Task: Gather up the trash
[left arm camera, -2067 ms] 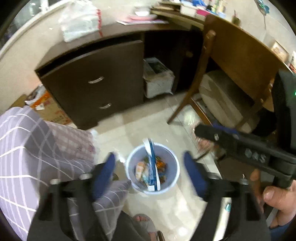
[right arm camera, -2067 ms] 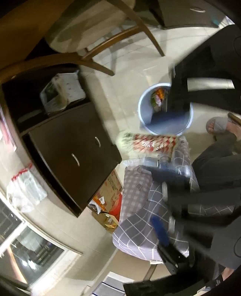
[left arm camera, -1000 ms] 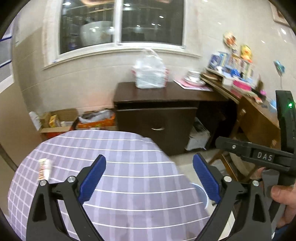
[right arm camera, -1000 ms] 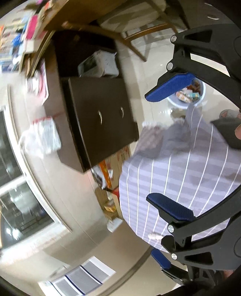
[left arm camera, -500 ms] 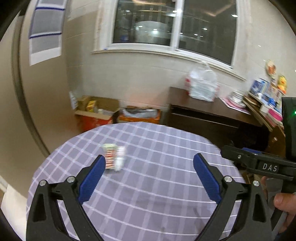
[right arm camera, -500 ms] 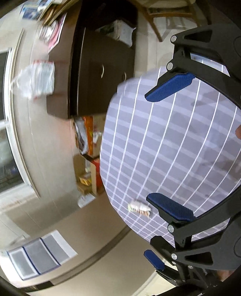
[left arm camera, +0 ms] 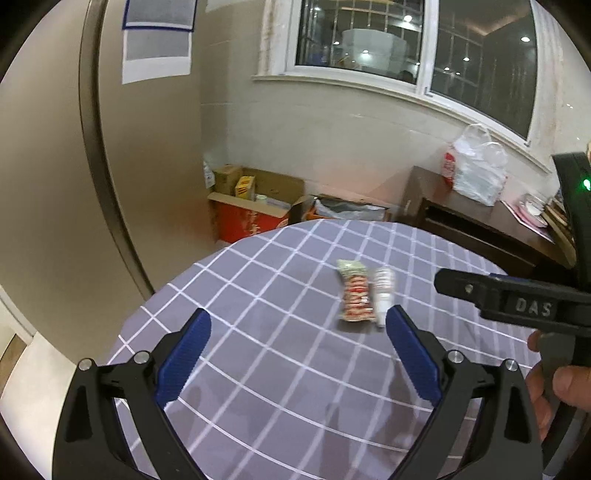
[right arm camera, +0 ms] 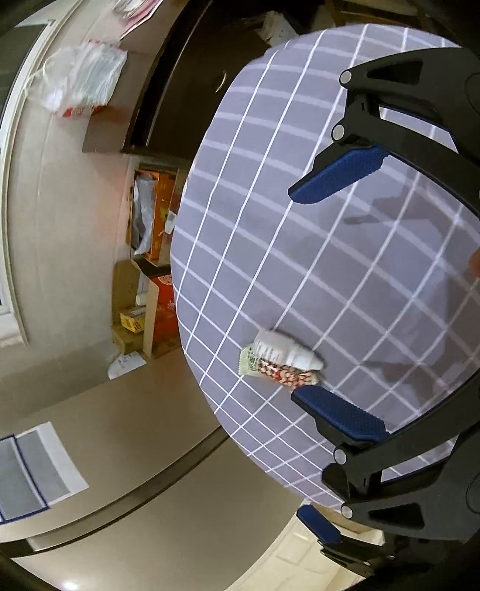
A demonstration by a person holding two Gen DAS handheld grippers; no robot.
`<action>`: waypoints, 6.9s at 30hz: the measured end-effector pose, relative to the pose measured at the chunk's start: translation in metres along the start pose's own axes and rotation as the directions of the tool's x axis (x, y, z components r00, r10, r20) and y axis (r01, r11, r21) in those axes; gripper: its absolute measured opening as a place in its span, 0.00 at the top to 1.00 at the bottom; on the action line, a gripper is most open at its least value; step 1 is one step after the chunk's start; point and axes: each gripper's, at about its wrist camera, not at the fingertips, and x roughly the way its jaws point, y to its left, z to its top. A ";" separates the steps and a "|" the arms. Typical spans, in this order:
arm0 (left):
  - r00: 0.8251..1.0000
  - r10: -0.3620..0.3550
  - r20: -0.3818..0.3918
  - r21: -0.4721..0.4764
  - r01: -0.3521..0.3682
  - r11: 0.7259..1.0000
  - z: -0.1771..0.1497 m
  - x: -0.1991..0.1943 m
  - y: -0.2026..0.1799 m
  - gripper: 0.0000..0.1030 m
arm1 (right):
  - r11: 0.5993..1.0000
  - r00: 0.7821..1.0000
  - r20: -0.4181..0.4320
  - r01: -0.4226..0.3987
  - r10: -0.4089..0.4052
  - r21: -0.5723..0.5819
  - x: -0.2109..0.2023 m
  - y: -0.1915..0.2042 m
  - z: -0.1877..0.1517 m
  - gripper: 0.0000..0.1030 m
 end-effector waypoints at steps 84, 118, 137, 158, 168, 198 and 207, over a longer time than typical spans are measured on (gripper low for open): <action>0.972 -0.208 -0.110 0.206 0.228 0.952 -0.029 -0.030 -0.140 0.88 | 0.997 0.994 0.079 -0.071 0.074 -0.041 -0.089 -0.119 -0.087 0.73; 0.864 -0.471 -0.180 0.386 0.502 0.774 -0.064 -0.083 -0.367 0.89 | 0.944 0.934 0.321 0.047 -0.157 0.327 -0.263 -0.326 -0.154 0.73; 0.781 -0.376 -0.498 0.406 0.593 0.695 -0.148 0.006 -0.490 0.85 | 0.834 0.975 0.127 0.085 -0.181 0.545 -0.196 -0.433 -0.223 0.72; 0.868 -0.388 -0.308 0.401 0.489 0.775 -0.098 -0.048 -0.448 0.09 | 0.740 0.963 0.102 0.121 -0.249 0.662 -0.208 -0.439 -0.236 0.06; 0.934 -0.351 -0.068 0.423 0.346 0.838 -0.064 -0.112 -0.372 0.08 | 0.810 0.930 0.197 0.149 -0.309 0.568 -0.266 -0.348 -0.192 0.06; 0.930 -0.140 0.340 0.175 0.083 0.981 -0.016 -0.275 -0.181 0.06 | 0.916 0.765 0.508 0.366 -0.395 0.161 -0.378 -0.066 -0.134 0.06; 0.924 -0.144 0.354 0.129 0.105 0.986 -0.017 -0.288 -0.166 0.06 | 0.916 0.748 0.537 0.372 -0.391 0.150 -0.390 -0.051 -0.139 0.06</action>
